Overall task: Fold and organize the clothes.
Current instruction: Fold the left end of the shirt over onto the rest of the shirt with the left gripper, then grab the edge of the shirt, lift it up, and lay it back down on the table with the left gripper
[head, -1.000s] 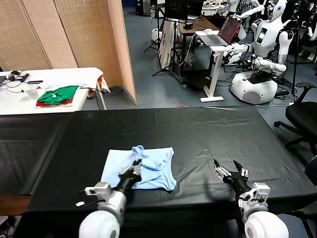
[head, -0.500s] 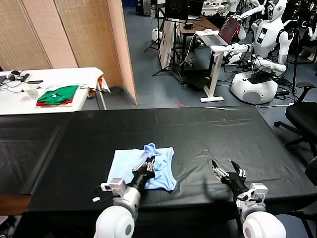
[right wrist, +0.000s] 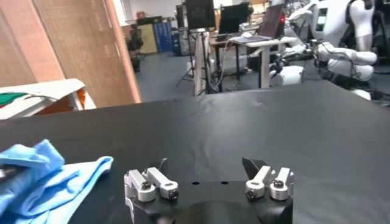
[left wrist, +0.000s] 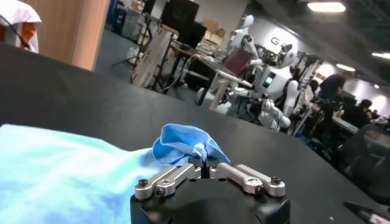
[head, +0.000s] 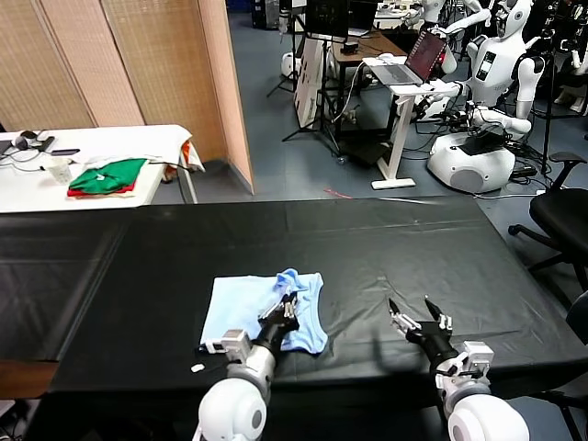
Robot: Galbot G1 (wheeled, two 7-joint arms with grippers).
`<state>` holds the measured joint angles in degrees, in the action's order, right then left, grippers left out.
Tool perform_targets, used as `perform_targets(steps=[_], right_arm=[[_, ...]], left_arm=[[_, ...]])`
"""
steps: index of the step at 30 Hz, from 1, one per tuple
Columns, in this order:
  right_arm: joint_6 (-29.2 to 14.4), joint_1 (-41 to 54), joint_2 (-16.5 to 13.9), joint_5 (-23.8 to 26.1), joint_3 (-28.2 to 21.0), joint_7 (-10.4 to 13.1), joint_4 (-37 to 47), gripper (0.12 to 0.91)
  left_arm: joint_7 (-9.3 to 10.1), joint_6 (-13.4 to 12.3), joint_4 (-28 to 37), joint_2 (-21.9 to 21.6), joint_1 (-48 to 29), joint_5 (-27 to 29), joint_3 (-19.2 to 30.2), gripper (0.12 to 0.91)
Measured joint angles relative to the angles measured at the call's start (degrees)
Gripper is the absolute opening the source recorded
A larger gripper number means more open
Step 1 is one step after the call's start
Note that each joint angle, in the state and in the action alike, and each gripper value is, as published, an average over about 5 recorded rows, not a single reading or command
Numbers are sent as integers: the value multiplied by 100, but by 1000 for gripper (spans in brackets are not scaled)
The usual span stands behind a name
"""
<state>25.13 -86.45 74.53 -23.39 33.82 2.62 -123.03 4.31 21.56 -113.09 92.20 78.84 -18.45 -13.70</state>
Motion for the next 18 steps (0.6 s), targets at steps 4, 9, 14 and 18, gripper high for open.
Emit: perform_targets(steps=[4,9,14,18], right_arm=[[-5,54,-139,-36,-168,0,3,907],[2,161,-334,-35,-460,0,3,907],[35,380,-535,-8,-880,-7,39,907],[42,643,-678,92,-1281,-19,160,907]], left_arm=[[-5,-4,18,0,-13,-193,52,174],[12,21,-38,0,31,-730,21,376],[22,30,-288,0,42,-1032,-181,679],[-16,-104,-523,0,64,-665,-476,871]])
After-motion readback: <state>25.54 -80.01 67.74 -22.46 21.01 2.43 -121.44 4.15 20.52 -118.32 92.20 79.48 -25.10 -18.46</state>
